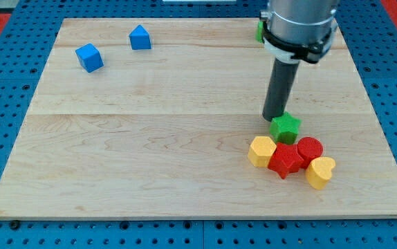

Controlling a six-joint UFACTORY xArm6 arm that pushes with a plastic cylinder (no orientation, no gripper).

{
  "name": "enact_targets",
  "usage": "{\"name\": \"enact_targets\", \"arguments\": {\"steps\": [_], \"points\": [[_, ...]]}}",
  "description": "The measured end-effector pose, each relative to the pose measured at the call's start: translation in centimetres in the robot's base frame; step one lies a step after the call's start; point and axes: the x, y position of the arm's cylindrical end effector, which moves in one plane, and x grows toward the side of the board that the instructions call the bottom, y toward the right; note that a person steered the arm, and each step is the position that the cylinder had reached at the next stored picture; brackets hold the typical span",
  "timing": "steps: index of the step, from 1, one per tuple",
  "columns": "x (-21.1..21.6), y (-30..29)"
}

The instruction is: Push the green circle towards the green star

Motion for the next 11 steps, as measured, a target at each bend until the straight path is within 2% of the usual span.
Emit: {"name": "enact_targets", "arguments": {"steps": [1,3,5,6,7,11], "points": [[-4.7,1.3],[-12.6,7.9],[-23.8,6.8],[-25.9,2.5],[-24.7,0.0],[-13.7,1.3]]}}
